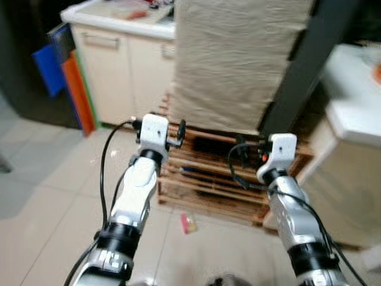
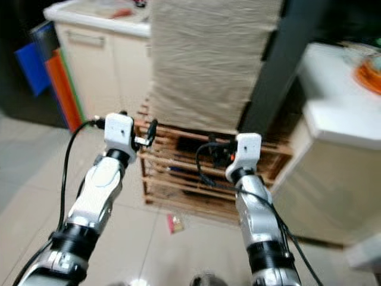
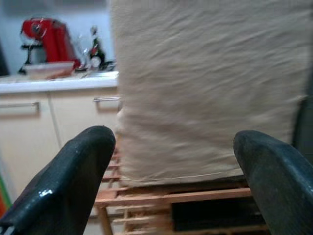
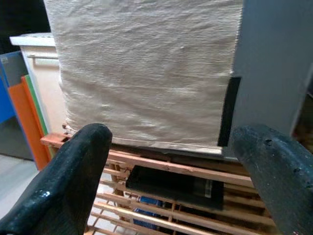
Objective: Restocking fridge
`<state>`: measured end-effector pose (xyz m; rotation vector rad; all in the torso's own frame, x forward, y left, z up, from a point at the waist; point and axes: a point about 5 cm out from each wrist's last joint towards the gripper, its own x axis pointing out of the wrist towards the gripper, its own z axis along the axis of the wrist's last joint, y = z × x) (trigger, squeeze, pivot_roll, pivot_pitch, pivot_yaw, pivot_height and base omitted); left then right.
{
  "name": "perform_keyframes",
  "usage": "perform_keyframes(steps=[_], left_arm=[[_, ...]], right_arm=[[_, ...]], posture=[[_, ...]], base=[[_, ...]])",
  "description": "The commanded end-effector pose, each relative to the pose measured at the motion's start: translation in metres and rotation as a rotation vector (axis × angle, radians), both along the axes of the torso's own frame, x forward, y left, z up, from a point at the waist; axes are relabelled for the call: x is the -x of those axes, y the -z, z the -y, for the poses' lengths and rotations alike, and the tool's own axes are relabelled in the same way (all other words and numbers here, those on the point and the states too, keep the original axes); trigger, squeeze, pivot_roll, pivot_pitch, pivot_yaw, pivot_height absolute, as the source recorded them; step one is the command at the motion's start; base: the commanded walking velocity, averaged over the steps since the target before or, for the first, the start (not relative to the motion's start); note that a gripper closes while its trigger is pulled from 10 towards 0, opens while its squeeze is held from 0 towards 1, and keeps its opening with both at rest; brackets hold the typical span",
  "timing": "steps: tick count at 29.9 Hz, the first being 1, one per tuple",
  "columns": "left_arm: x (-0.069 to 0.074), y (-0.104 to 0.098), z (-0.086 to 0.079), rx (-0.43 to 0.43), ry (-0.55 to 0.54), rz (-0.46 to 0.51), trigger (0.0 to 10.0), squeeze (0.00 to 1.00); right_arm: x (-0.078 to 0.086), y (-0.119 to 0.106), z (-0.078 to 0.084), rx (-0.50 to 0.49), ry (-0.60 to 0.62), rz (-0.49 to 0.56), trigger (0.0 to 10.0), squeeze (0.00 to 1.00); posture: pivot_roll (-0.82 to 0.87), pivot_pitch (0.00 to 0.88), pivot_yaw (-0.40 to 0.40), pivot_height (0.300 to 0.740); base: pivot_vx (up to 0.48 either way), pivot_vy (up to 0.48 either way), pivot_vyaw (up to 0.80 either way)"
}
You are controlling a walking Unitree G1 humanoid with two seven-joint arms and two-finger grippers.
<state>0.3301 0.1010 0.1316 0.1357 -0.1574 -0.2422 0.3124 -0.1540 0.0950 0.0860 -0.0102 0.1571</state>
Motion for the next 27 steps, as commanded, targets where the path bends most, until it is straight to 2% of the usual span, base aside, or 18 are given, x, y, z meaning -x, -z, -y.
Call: perform_keyframes(steps=[1, 7, 13, 27], left_arm=[[0.001, -0.004, 0.006, -0.005, 0.031, 0.020, 10.0, 0.00], [0.003, -0.006, 0.013, -0.008, 0.099, 0.036, 10.0, 0.00], [0.004, -0.007, 0.014, -0.016, 0.132, 0.048, 10.0, 0.00], [0.009, -0.006, 0.020, -0.020, 0.298, 0.055, 10.0, 0.00]], right_arm=[[-0.002, -0.003, 0.001, 0.012, -0.002, 0.011, 10.0, 0.16], [-0.002, -0.002, 0.001, 0.005, 0.003, 0.010, 10.0, 0.18], [-0.002, -0.002, -0.001, -0.005, 0.009, 0.011, 10.0, 0.18], [-0.004, -0.001, 0.000, -0.010, 0.015, 0.008, 10.0, 0.18]], posture=[[-0.06, 0.000, -0.040, 0.740], [-0.06, 0.000, -0.038, 0.740], [-0.06, 0.000, -0.038, 0.740], [-0.06, 0.000, -0.040, 0.740]], base=[[0.000, 0.000, -0.63], [0.000, 0.000, -0.64], [0.480, 0.000, -0.64], [0.470, 0.000, -0.65]])
